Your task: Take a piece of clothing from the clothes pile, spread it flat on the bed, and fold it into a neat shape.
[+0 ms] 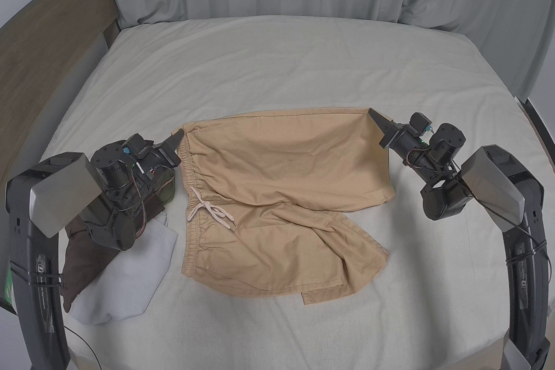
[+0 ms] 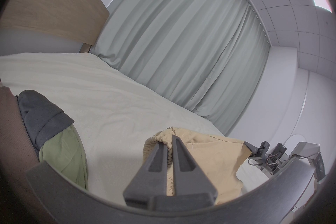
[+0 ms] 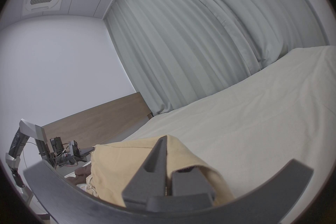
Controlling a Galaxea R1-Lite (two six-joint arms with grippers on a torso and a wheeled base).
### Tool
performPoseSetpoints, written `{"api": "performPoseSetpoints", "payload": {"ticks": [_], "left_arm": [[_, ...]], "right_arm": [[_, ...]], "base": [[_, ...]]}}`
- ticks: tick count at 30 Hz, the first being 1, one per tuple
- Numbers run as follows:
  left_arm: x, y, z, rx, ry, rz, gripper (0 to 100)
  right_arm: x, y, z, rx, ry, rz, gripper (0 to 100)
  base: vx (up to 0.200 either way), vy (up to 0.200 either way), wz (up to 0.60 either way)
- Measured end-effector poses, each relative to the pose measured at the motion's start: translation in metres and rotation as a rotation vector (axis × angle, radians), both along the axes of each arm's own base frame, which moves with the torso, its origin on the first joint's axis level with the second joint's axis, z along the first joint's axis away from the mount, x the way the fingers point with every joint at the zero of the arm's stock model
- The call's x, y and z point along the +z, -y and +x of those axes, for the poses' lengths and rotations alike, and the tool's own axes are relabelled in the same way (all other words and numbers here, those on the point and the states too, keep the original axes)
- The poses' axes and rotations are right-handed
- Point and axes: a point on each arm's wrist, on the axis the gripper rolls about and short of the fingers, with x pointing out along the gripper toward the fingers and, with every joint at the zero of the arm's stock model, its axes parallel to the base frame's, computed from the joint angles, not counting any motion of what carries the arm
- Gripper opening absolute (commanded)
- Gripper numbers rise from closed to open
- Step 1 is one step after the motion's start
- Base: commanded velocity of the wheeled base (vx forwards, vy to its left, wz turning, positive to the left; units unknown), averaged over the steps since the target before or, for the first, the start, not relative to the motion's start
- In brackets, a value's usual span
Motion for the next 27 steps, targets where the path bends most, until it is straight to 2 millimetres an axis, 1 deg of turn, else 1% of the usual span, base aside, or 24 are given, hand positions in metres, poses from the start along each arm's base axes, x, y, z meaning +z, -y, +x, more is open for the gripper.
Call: {"api": "performPoseSetpoints", "payload": {"ticks": [2, 3, 4, 11, 17, 21, 27], "left_arm": [[-0.001, 0.000, 0.001, 0.000, -0.001, -0.002, 0], [-0.001, 0.000, 0.001, 0.000, -0.002, -0.003, 0], [-0.001, 0.000, 0.001, 0.000, -0.002, -0.003, 100], [-0.001, 0.003, 0.001, -0.011, -0.009, -0.024, 100], [-0.002, 0.007, 0.001, -0.003, -0.015, -0.037, 100], [-0.003, 0.008, 0.000, -0.002, -0.020, -0.037, 100], [-0.008, 0.008, -0.006, -0.003, -0.051, -0.033, 100]], "right_arm": [[-0.001, 0.000, 0.001, 0.000, -0.001, 0.000, 0], [-0.001, 0.000, 0.001, -0.001, 0.001, 0.000, 100], [-0.001, 0.000, 0.002, -0.001, 0.003, 0.000, 100], [-0.002, 0.002, 0.005, -0.012, 0.001, -0.005, 100], [-0.012, 0.011, 0.004, -0.039, -0.015, -0.038, 100], [-0.016, 0.012, -0.003, -0.045, -0.025, -0.055, 100], [-0.021, 0.010, -0.024, -0.042, -0.040, -0.084, 100]], "base": [[0.000, 0.000, 0.00], [0.000, 0.000, 0.00], [0.000, 0.000, 0.00], [0.000, 0.000, 0.00], [0.000, 0.000, 0.00], [0.000, 0.000, 0.00], [0.000, 0.000, 0.00]]}}
